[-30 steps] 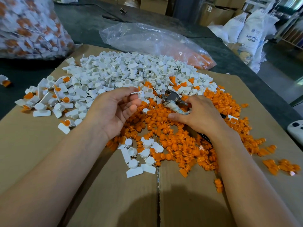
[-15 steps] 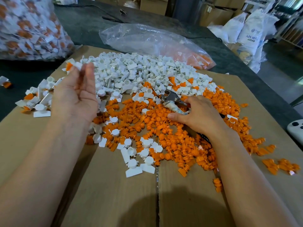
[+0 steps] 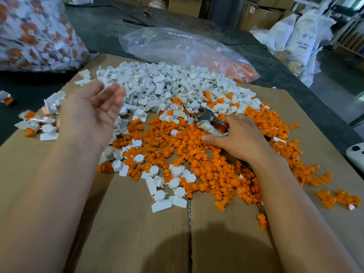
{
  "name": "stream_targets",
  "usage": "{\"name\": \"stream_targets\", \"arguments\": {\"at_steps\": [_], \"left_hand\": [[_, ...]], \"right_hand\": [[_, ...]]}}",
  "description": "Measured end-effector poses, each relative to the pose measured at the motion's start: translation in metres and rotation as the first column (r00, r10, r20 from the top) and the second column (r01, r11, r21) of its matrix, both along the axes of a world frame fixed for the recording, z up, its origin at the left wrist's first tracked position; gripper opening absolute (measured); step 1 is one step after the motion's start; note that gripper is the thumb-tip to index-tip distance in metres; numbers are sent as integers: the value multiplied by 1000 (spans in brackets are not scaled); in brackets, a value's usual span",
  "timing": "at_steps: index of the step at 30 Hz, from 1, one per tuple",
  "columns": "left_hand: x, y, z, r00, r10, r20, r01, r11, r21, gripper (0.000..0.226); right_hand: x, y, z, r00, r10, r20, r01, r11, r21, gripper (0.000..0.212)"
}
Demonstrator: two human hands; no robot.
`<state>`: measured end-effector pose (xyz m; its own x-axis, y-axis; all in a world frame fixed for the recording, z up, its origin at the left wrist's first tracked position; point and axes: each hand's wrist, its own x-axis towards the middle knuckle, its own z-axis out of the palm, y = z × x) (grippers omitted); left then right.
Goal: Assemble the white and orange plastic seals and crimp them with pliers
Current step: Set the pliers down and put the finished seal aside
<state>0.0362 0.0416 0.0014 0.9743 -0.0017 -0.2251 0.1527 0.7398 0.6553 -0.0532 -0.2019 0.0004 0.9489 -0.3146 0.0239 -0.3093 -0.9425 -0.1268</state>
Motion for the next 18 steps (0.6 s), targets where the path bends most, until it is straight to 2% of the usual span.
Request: {"name": "stream_targets", "arguments": {"at_steps": [1, 2, 4, 5, 6, 7, 8, 9, 11, 14, 18], "left_hand": [[-6, -6, 3, 996, -54, 65, 39, 978, 203, 2], [-14, -13, 8, 988, -109, 111, 57, 917, 395, 2], [-23, -21, 7, 948, -249, 196, 54, 739, 672, 10], [-26, -25, 4, 923, -313, 225, 9, 603, 798, 12], [-28, -28, 1, 902, -361, 238, -70, 421, 904, 12], [-29, -31, -1, 883, -394, 255, -161, 255, 953, 12], [-31, -34, -3, 867, -420, 269, -236, 130, 963, 13], [-31, -36, -6, 851, -442, 282, -278, 76, 958, 12], [-31, -40, -10, 829, -483, 280, -289, 57, 956, 9], [-30, -45, -13, 760, -581, 290, -356, 2, 935, 16], [-29, -52, -17, 670, -701, 243, -406, -71, 911, 26]], "right_hand": [[0, 0, 0, 1000, -4, -3, 4, 1000, -2, 90], [0, 0, 1, 1000, -7, -7, 7, 1000, -5, 90], [0, 1, 1, 1000, -10, -8, 10, 1000, -7, 90], [-1, 0, 2, 1000, -9, -9, 9, 1000, -5, 90], [-1, 1, 2, 1000, -9, -9, 9, 1000, -3, 90], [-1, 1, 2, 1000, -12, -9, 12, 1000, 1, 89], [-2, 2, 2, 1000, -14, -2, 14, 1000, 5, 88], [-2, 3, 3, 1000, -13, 17, 13, 1000, 8, 86], [-2, 6, 5, 994, 13, 112, -15, 1000, 21, 78], [-4, 14, 7, 950, 99, 295, -119, 992, 51, 58], [-5, 24, 8, 893, 231, 385, -280, 957, 75, 33]]}}
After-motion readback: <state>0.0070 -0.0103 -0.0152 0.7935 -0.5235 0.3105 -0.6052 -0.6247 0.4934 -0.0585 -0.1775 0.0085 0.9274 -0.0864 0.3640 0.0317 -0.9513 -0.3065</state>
